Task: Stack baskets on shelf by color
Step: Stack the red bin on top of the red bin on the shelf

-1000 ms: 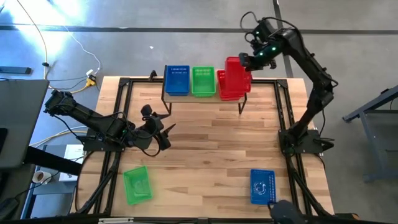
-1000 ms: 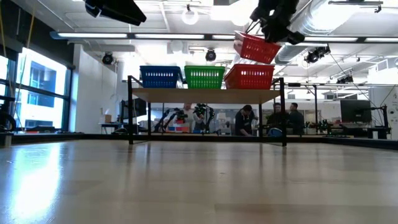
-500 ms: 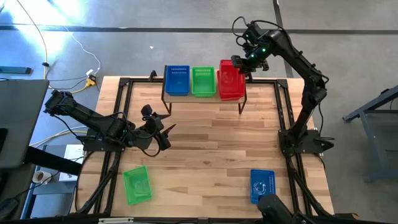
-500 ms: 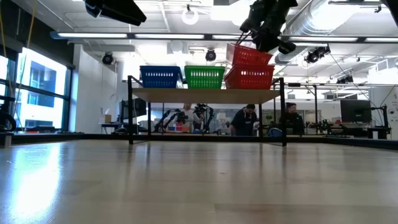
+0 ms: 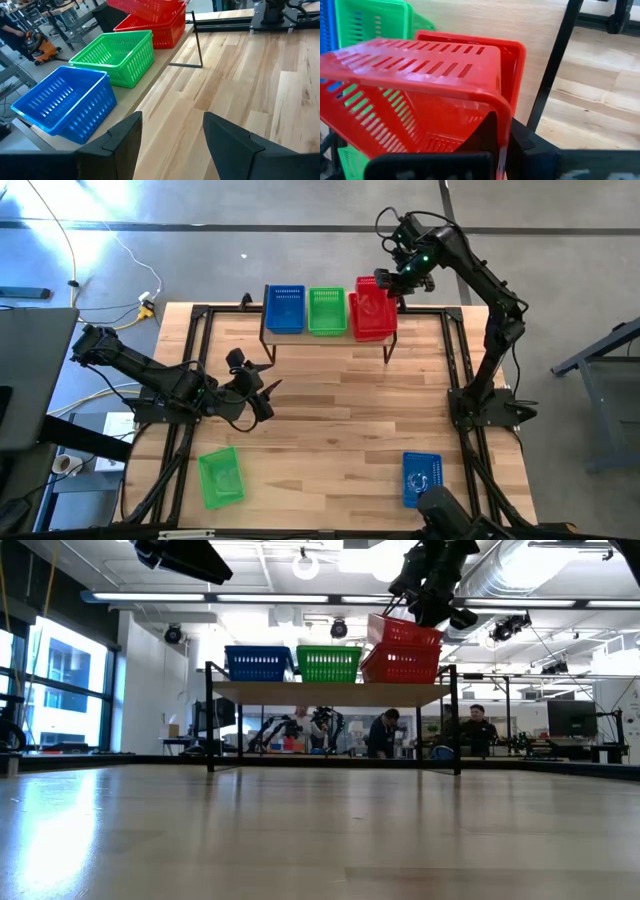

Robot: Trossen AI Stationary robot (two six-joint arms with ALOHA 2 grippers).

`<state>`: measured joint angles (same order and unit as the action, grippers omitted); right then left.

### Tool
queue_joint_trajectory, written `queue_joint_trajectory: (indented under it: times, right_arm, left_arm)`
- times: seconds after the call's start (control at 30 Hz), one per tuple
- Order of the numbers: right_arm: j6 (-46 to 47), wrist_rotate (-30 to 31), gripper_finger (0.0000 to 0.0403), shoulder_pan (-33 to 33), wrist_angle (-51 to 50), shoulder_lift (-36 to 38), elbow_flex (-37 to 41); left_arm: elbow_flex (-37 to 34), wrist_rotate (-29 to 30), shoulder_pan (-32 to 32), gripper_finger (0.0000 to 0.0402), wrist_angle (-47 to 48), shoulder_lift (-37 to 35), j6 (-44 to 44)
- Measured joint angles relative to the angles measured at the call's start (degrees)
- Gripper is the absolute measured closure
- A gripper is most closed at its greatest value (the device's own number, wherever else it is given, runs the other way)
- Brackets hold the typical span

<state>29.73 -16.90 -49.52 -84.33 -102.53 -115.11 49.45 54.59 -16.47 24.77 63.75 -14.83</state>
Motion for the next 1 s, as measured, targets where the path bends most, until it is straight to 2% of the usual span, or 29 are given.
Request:
queue_joint_trajectory:
  times: [0.33, 0.57, 0.77, 1.0]
  right_arm:
    - [-3.21, 0.05, 0.0403, 0.04, 0.1, 0.01, 0.0]
    - [-3.23, 2.98, 0.0402, 0.04, 0.08, 0.01, 0.0]
    - [-3.22, 2.97, 0.0402, 0.05, 0.2, 0.01, 0.0]
    - [-7.28, 1.87, 0.0402, 0.07, 0.54, 0.01, 0.0]
  left_arm:
    - [0.0, 0.0, 0.0, 0.0202, -0.02, 0.0, -0.02]
    - [0.0, 0.0, 0.0, 0.0202, -0.03, 0.0, -0.02]
    - [0.0, 0.01, 0.0, 0.0202, -0.03, 0.0, -0.02]
    - [0.0, 0.02, 0.0, 0.0202, -0.04, 0.01, -0.01]
